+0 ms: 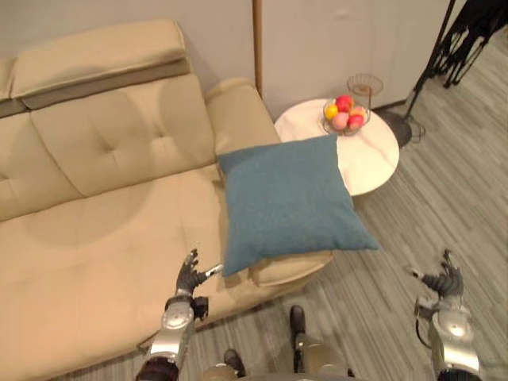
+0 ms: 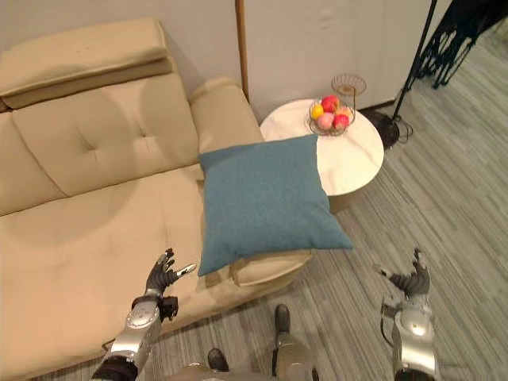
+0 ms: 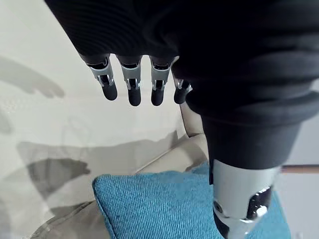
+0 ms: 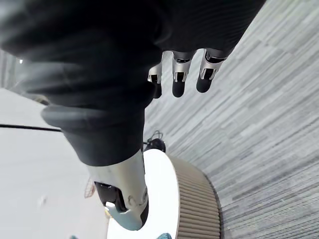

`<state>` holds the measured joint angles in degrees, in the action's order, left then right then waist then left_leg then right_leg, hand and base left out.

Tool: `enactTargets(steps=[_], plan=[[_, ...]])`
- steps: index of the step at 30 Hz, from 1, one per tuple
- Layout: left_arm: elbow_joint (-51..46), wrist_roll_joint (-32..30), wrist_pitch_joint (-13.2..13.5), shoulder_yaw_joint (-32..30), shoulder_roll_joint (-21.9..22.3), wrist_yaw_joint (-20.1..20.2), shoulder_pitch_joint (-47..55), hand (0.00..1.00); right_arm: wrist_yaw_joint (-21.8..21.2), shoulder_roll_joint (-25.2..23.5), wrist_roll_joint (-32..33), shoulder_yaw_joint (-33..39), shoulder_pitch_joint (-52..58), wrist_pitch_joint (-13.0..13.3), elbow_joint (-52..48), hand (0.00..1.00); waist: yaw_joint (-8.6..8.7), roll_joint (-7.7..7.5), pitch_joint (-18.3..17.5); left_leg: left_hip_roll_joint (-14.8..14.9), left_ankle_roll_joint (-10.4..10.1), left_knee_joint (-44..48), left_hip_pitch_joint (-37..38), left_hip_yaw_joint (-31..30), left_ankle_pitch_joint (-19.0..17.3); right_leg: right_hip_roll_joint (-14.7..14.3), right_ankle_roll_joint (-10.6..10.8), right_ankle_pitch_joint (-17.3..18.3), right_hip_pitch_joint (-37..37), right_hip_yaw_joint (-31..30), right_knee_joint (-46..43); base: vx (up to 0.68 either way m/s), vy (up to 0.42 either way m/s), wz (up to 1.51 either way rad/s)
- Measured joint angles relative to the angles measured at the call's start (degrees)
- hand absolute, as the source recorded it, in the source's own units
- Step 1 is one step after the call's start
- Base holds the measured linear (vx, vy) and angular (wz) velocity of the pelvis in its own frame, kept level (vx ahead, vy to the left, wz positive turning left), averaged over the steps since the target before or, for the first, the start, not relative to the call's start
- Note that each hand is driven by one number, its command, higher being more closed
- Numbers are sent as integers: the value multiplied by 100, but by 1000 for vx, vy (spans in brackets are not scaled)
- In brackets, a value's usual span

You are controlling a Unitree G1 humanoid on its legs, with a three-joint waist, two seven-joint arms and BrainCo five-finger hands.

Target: Pick up cushions and gather them together orderly.

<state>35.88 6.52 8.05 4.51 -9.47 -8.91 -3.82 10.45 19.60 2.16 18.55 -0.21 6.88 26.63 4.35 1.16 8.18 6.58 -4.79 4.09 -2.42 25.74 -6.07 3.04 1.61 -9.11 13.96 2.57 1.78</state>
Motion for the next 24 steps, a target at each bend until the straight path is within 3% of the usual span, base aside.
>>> enactTargets(steps=[6,12,13,14,15,21,24], plan=[[323,147,16,202,14,-130,-1317,0,-87,204,70,-1072,-1624,0,449,0,-37,10,457,9,65,317,-699,48,65,27,-69,-316,632,-104,40,-36,-18,-3],[999,307,22,216,10,-396,-2913,0,-44,248,247,-1951,-3419,-71,1049,0,-39,28,951,39,119,739,-1400,-152,30,107,44,-503,1059,-147,55,-56,32,15],[1173,359,25,240,12,-413,-3214,100,-31,272,248,-2112,-3717,-77,1148,0,-43,28,1076,46,148,845,-1512,-207,12,119,80,-555,1078,-172,86,-62,50,17],[1239,410,25,262,11,-432,-3321,100,-19,277,248,-2194,-3835,-78,1207,0,-47,28,1091,49,158,887,-1573,-223,7,120,108,-584,1106,-201,108,-59,43,19],[1386,472,25,290,16,-486,-3527,100,34,282,252,-2281,-4074,-86,1360,100,-47,40,1123,48,164,960,-1700,-263,3,120,198,-660,1149,-282,162,-41,27,14],[1578,1079,97,518,23,-618,-4145,100,231,312,248,-2591,-4658,-110,1635,100,-18,49,1244,67,288,1316,-2054,-389,-86,162,197,-729,1262,-451,173,-56,15,10],[1378,1151,133,638,-48,-667,-4145,100,233,351,249,-2648,-4637,-104,1584,100,-14,49,1244,115,254,1406,-2109,-428,-117,128,194,-729,1262,-458,177,-23,-33,3]])
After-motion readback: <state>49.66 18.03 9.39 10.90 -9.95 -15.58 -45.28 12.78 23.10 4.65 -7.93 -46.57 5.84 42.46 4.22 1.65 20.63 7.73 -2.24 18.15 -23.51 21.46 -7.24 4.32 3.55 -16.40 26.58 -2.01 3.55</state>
